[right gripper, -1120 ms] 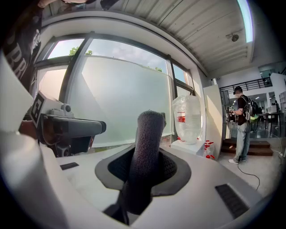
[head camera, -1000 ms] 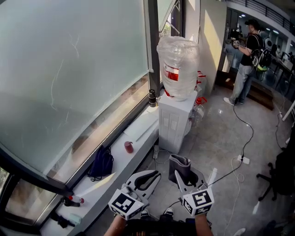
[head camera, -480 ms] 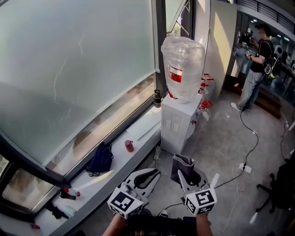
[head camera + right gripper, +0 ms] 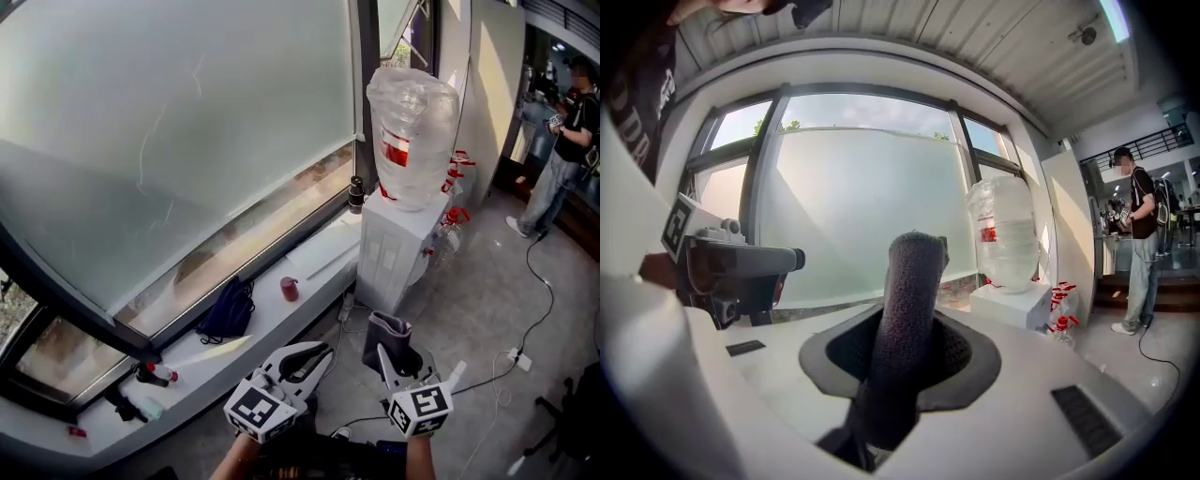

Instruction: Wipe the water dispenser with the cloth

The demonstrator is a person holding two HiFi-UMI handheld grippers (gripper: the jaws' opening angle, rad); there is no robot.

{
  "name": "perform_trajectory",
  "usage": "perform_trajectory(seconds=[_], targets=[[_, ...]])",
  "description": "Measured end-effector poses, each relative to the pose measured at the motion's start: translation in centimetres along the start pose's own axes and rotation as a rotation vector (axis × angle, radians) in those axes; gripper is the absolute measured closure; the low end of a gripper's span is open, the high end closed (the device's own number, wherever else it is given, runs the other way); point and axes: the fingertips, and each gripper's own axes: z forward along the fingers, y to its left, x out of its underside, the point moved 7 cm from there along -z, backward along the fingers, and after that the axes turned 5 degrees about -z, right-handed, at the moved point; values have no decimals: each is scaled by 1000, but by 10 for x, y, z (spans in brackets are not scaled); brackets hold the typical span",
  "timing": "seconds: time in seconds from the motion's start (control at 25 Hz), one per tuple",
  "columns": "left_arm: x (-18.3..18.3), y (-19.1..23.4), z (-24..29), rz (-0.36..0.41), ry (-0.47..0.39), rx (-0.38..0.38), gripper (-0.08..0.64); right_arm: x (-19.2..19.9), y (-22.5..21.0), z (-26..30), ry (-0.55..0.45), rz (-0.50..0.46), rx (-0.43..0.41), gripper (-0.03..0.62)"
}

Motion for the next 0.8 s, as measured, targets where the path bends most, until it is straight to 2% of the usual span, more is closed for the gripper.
perform_trajectory(seconds=[0.2,0.44,0.6,0.8], targets=[[3,37,16,2,-19,22,509,0,-11,41,11,25,-3,479],[-4,120,57,-28,26,26,509,-12,-30,108,25,47,58,479],[-16,175,94,27,19,132,509,-26,-43,164,42,59,119,479],[-37,242,135,26,1,238,509,-42,-57,232,64,72,193,479]])
